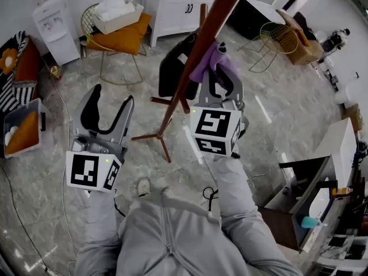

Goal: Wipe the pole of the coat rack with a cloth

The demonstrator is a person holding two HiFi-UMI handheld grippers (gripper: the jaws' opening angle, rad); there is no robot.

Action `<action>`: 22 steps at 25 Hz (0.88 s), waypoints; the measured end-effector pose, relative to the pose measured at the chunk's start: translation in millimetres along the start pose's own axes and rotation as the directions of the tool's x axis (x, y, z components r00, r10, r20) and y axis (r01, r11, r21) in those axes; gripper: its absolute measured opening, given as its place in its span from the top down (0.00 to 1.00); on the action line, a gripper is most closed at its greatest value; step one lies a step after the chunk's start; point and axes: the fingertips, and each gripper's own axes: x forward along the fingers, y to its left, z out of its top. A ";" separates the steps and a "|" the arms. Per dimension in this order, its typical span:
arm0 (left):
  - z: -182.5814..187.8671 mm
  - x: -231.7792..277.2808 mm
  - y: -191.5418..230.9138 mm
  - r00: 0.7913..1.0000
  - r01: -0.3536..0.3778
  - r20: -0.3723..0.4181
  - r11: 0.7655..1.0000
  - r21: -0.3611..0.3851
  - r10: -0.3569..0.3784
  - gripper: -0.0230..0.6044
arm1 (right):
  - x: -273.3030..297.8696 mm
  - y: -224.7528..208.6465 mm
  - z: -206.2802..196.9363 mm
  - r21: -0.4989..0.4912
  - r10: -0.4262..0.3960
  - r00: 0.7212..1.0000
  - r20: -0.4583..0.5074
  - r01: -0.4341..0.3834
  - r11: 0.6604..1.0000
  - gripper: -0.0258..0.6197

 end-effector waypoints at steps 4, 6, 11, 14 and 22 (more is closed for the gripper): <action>-3.5 7.9 -5.4 1.000 0.021 0.000 1.000 -0.010 -0.021 0.42 | -4.6 5.9 -9.4 -0.057 0.024 0.999 -0.040 -0.027 0.998 0.88; -4.5 11.8 -7.8 1.000 0.032 0.001 0.999 -0.012 -0.032 0.42 | -7.4 9.9 -15.5 -0.067 0.037 0.998 -0.055 -0.041 0.997 0.88; -5.9 17.6 -12.2 0.999 0.050 0.000 0.999 -0.015 -0.050 0.42 | -13.6 24.7 -43.6 -0.074 0.081 0.989 -0.123 -0.091 0.993 0.88; -7.3 17.5 -17.7 0.998 0.057 -0.004 0.998 -0.015 -0.057 0.42 | -18.9 35.3 -70.3 -0.061 0.116 0.976 -0.183 -0.129 0.990 0.88; -8.3 17.1 -23.5 0.998 0.062 -0.013 0.998 -0.012 -0.062 0.42 | -34.9 32.2 -109.4 -0.016 0.124 0.959 -0.253 -0.133 0.991 0.88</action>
